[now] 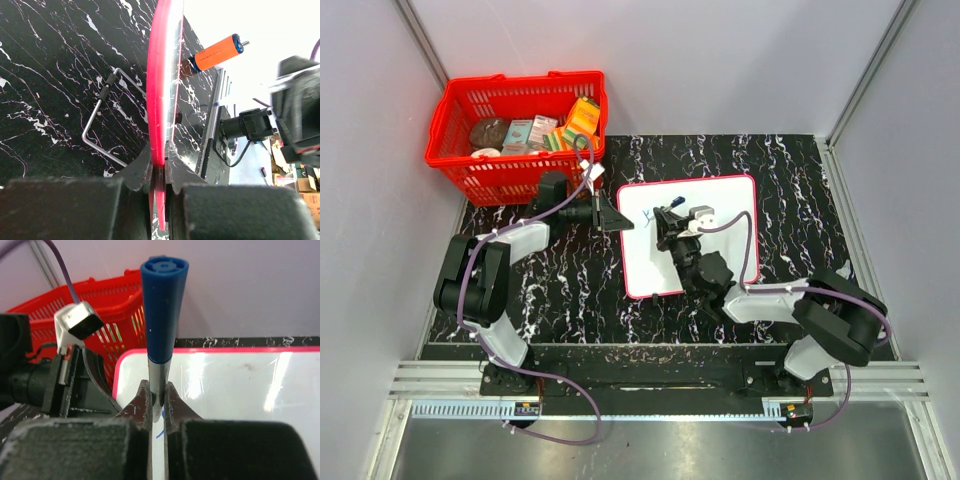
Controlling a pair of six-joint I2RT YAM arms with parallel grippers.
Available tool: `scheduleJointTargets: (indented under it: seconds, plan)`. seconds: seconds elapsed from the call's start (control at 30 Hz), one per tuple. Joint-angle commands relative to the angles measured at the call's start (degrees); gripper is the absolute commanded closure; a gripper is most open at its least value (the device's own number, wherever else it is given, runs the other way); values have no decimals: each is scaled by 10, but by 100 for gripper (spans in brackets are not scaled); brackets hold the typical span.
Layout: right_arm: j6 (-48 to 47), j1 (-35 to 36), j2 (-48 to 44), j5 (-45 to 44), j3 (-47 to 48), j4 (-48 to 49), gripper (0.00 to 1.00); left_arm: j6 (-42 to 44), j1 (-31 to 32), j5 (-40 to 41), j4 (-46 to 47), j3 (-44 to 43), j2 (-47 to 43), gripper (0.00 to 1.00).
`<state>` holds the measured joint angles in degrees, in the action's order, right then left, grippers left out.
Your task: Write a sentence on the whiteboard
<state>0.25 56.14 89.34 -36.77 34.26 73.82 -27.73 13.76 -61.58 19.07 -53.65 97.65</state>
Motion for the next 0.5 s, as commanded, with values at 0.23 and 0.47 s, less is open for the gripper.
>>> scheduleJointTargets:
  seconds: [0.23,0.47]
  plan:
    - [128,-111,-123,195,-2,-148,100,94,23,38,-45,-3,-4,100]
    - [143,-175,-145,359,2,-178,100,100,26,41,-54,-6,-6,100]
